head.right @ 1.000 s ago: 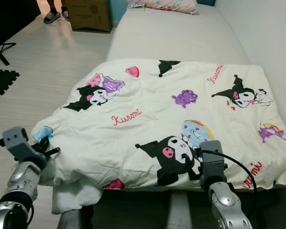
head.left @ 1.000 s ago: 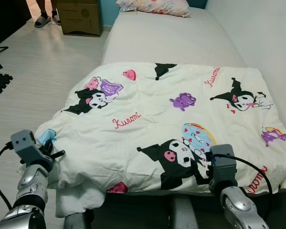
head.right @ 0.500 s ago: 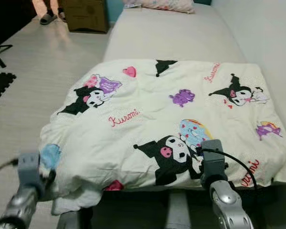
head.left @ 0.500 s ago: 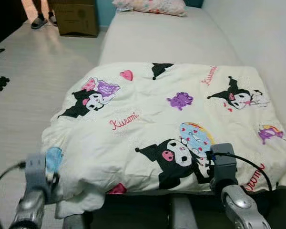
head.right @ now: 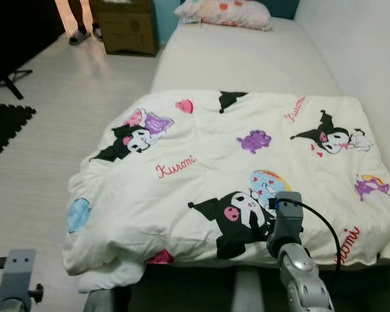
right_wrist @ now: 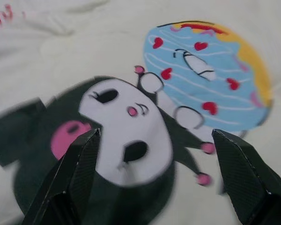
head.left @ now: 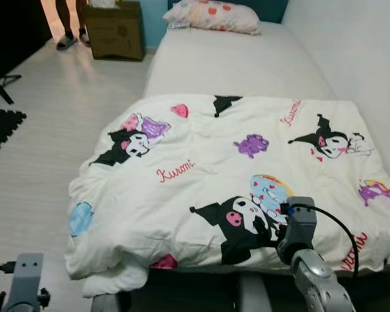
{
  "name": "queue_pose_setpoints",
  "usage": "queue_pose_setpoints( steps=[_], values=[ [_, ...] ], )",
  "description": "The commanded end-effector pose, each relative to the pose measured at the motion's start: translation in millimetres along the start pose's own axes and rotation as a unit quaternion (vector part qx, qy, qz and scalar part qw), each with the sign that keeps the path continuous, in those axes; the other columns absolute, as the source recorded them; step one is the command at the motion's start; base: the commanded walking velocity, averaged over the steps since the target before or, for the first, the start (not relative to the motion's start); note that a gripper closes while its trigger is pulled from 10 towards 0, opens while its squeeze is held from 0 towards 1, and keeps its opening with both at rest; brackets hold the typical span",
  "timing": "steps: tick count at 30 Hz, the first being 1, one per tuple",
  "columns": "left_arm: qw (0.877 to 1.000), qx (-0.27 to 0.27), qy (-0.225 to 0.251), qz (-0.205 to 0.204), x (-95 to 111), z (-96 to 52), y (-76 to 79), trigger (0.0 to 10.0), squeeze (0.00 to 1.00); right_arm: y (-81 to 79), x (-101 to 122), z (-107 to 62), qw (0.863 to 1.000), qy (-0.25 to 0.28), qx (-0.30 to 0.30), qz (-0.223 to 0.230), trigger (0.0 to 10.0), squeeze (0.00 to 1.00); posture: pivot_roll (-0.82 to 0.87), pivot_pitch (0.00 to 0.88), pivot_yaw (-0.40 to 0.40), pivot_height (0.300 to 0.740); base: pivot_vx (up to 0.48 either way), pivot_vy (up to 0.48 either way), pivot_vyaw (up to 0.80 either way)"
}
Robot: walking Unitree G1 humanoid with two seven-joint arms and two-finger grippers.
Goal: Clean up the room
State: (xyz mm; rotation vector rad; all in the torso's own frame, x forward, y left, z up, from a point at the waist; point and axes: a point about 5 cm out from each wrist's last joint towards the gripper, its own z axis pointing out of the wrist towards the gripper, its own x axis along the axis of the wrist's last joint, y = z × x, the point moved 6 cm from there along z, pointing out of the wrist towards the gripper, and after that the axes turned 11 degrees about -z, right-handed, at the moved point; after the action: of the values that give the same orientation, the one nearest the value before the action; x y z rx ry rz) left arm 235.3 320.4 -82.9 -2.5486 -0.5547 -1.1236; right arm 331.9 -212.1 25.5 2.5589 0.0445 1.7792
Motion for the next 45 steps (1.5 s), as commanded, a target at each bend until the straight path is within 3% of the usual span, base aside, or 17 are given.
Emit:
queue_pose_setpoints(
  steps=[1,2,3,6,9,14,17,20,22,25,27,38,45],
  values=[
    [0.997,-0.061,-0.007,-0.046,-7,-2.6,32.8,10.0,0.0,-1.5,-4,3.5,0.999,0.005,0.005,0.043,10.0,0.0,0.04,0.006,-0.037,0.537,0.0,0.0,0.0],
    [0.995,-0.082,-0.005,-0.065,-4,-3.3,46.1,10.0,0.0,-2.4,-5,5.1,0.998,0.007,0.005,0.059,10.0,0.0,0.04,0.006,-0.037,0.542,0.0,0.0,0.0],
    [0.995,-0.082,-0.005,-0.065,-4,-3.3,46.1,10.0,0.0,-2.4,-5,5.1,0.998,0.007,0.005,0.059,10.0,0.0,0.04,0.006,-0.037,0.542,0.0,0.0,0.0],
    [0.99,-0.109,0.003,-0.09,5,-4.0,70.5,10.0,0.0,-5.5,-1,10.5,0.998,0.014,0.01,0.068,10.0,0.0,0.06,0.0,-0.039,0.557,0.0,0.0,0.0],
    [0.989,-0.117,0.002,-0.087,6,-4.8,77.9,10.0,0.0,-7.6,-3,13.2,0.997,0.011,0.013,0.073,10.0,0.0,0.06,0.0,-0.04,0.567,0.0,0.0,0.0],
    [0.99,-0.115,-0.004,-0.085,2,-5.3,77.3,10.0,0.0,-8.9,-7,15.5,0.997,0.007,0.014,0.073,10.0,0.0,0.07,0.0,-0.038,0.577,0.0,0.0,0.0],
    [0.989,-0.106,-0.037,-0.092,-19,-7.7,67.5,10.0,0.0,-8.1,-19,18.8,0.997,-0.006,0.01,0.08,10.0,0.0,0.07,0.0,-0.036,0.592,0.0,0.0,0.0],
    [0.99,-0.104,-0.046,-0.088,-25,-8.7,65.6,10.0,0.0,-7.8,-24,19.3,0.997,-0.013,0.008,0.081,10.0,0.0,0.07,0.0,-0.037,0.597,0.0,0.0,0.0],
    [0.99,-0.098,-0.075,-0.068,-43,-12.6,62.8,10.0,0.0,-8.8,-40,19.0,0.995,-0.04,0.006,0.089,10.0,0.0,0.07,0.0,-0.044,0.607,0.0,0.0,0.0],
    [0.99,-0.097,-0.086,-0.062,-50,-14.4,62.9,10.0,0.0,-10.2,-47,18.9,0.995,-0.052,0.007,0.089,10.0,0.0,0.06,0.0,-0.047,0.612,0.0,0.0,0.0],
    [0.988,-0.099,-0.103,-0.052,-61,-18.2,66.0,10.0,0.0,-16.0,-62,16.4,0.993,-0.078,0.011,0.086,10.0,0.0,0.06,0.0,-0.041,0.622,0.0,0.0,0.0],
    [0.987,-0.112,-0.112,-0.037,-66,-21.1,73.3,10.0,0.0,-26.8,-93,6.2,0.988,-0.122,0.014,0.09,10.0,0.0,0.07,0.0,-0.039,0.647,0.0,0.0,0.0],
    [0.988,-0.106,-0.112,-0.03,-64,-19.7,72.1,10.0,0.0,-18.9,-120,-6.9,0.983,-0.169,-0.003,0.074,10.0,0.0,0.06,0.0,-0.041,0.667,0.0,0.0,0.0]
  ],
)
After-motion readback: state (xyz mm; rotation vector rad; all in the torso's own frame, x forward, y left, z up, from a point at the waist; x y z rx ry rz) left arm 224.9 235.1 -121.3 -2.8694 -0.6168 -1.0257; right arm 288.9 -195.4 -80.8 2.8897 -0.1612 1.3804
